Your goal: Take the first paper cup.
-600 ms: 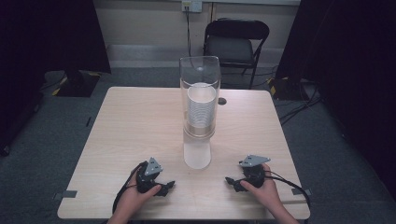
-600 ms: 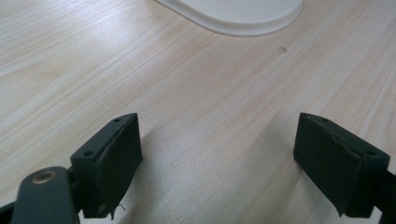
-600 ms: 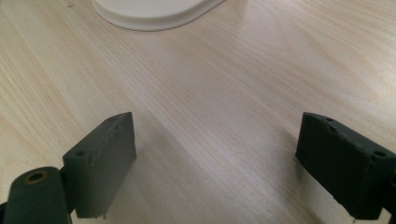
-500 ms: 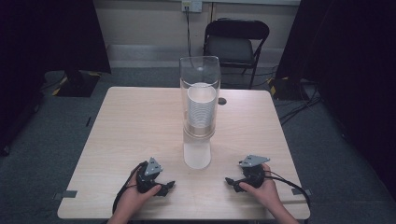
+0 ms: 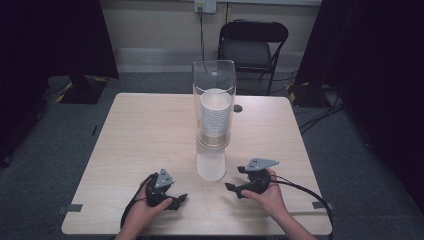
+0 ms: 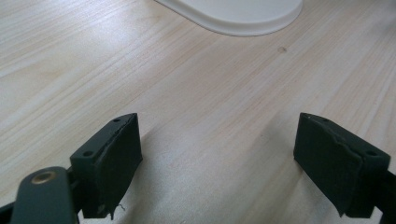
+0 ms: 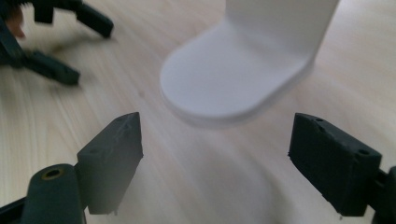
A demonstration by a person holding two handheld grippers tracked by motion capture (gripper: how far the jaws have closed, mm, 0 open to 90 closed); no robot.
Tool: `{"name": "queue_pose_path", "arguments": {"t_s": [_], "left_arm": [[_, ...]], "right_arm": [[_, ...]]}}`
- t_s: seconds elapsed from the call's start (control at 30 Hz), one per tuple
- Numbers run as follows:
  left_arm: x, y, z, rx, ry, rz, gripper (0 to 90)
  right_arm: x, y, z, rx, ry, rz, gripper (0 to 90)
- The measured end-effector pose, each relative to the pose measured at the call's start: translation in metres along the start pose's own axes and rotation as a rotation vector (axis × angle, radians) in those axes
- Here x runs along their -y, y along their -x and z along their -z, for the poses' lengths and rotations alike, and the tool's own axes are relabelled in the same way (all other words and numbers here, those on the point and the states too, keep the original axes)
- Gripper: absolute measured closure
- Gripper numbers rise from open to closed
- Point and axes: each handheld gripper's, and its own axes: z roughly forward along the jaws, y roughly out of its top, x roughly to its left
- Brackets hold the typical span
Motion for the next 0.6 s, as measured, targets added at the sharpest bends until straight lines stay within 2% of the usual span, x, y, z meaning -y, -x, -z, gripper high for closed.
{"name": "queue_pose_path", "arguments": {"t_s": [0.07, 0.17, 0.2, 0.23, 0.3, 0.37, 0.4, 0.53, 0.6], "left_arm": [[0.0, 0.0, 0.0, 0.0, 0.0, 0.001, 14.6], [0.0, 0.0, 0.0, 0.001, 0.0, 0.002, 14.6], [0.0, 0.0, 0.0, 0.001, 0.0, 0.002, 14.6], [0.0, 0.0, 0.0, 0.0, 0.0, 0.0, 14.6], [0.0, 0.0, 0.0, 0.0, 0.0, 0.0, 14.6], [0.0, 0.0, 0.0, -0.001, 0.001, 0.0, 14.6], [0.0, 0.0, 0.0, 0.0, 0.001, 0.001, 14.6], [0.0, 0.0, 0.0, 0.0, 0.001, 0.002, 14.6], [0.0, 0.0, 0.0, -0.001, 0.001, 0.001, 14.6]], "right_arm": [[-0.01, -0.001, -0.003, 0.014, 0.013, 0.012, 17.4], [-0.024, 0.002, -0.005, 0.029, 0.054, 0.004, 16.7], [-0.024, 0.002, -0.005, 0.029, 0.054, 0.004, 16.7], [-0.033, 0.003, -0.007, 0.015, 0.084, -0.008, 17.0], [-0.043, 0.003, -0.01, 0.027, 0.092, 0.014, 17.0], [-0.048, 0.003, -0.011, 0.027, 0.1, 0.017, 17.0], [-0.057, 0.004, -0.013, 0.023, 0.115, 0.022, 16.9], [-0.072, 0.003, -0.018, 0.027, 0.15, 0.034, 17.4], [-0.078, 0.003, -0.021, 0.018, 0.175, 0.042, 20.8]]}}
